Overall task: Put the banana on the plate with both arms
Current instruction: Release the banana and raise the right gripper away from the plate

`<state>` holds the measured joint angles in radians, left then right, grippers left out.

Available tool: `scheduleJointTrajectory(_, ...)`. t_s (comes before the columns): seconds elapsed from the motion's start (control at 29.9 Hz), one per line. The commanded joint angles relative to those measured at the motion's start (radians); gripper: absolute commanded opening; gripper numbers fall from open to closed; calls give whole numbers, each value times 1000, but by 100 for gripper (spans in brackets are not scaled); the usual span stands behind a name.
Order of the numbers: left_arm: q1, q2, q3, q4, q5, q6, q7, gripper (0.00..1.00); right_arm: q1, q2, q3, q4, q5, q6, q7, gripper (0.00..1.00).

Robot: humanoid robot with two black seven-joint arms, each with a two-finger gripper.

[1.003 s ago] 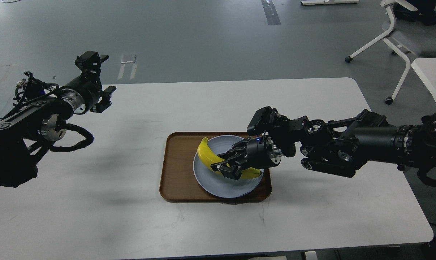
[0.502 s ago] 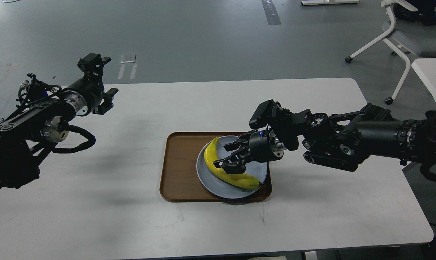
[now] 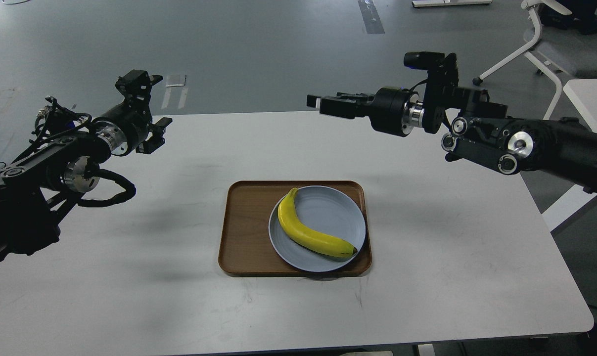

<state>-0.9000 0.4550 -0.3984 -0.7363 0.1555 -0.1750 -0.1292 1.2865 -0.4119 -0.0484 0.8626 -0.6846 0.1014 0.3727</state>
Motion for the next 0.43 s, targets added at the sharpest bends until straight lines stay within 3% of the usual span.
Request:
scheduleJointTrajectory(0.0, 7, -24, -54, -6, -19, -58, -9, 98, -39, -48, 118, -1, 469, 73, -87, 99)
scheduleJointTrajectory(0.1, 41, -48, -135, -6, -27, -90, -24, 98, -126, -62, 252, -7, 635, 109, -138, 100)
scheduleJointTrajectory(0.2, 87, -71, -193, -8, -40, -129, -26, 98, -199, -53, 355, -49, 651, 110, -178, 100)
scheduleJointTrajectory(0.4, 147, -67, -273, -55, -53, -196, -26, 98, -242, -30, 410, -73, 651, 110, -178, 100)
